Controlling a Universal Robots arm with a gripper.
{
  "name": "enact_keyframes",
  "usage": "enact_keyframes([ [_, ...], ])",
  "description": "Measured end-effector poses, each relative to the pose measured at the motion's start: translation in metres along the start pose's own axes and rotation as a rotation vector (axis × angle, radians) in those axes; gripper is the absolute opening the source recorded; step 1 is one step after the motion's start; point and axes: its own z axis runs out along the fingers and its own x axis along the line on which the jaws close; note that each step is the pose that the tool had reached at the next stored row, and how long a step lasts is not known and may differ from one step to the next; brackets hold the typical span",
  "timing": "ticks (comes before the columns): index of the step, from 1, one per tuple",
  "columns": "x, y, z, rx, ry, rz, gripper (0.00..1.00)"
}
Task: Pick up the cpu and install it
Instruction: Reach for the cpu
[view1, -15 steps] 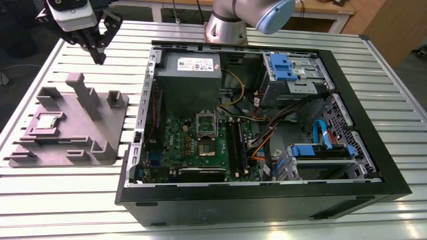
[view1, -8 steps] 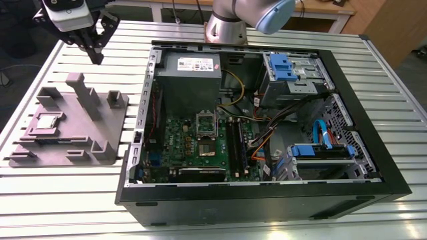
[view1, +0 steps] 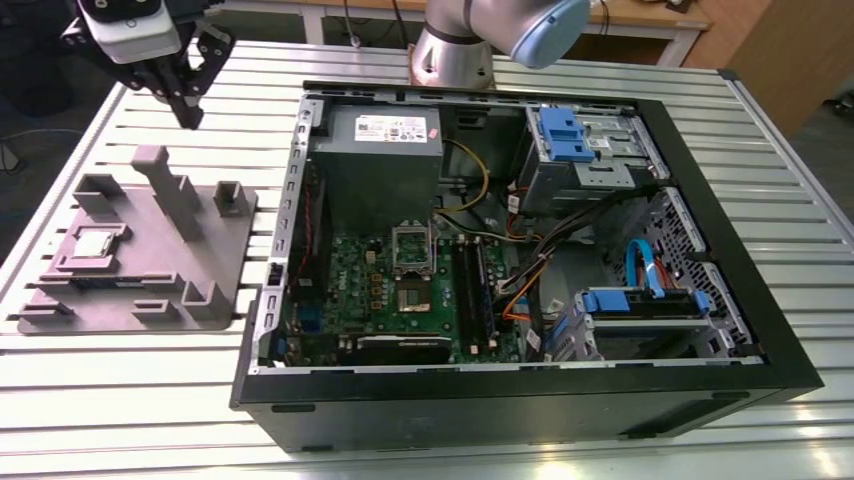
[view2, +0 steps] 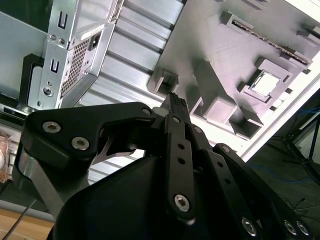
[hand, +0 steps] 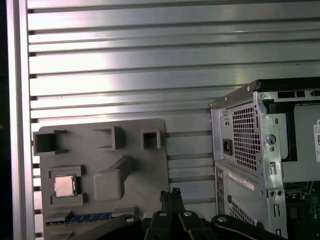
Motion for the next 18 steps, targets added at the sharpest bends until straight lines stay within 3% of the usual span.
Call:
enact_keyframes([
  [18,0.0139,-0.0011,0.0008,-0.0013,0.0001,0.0,0.1],
])
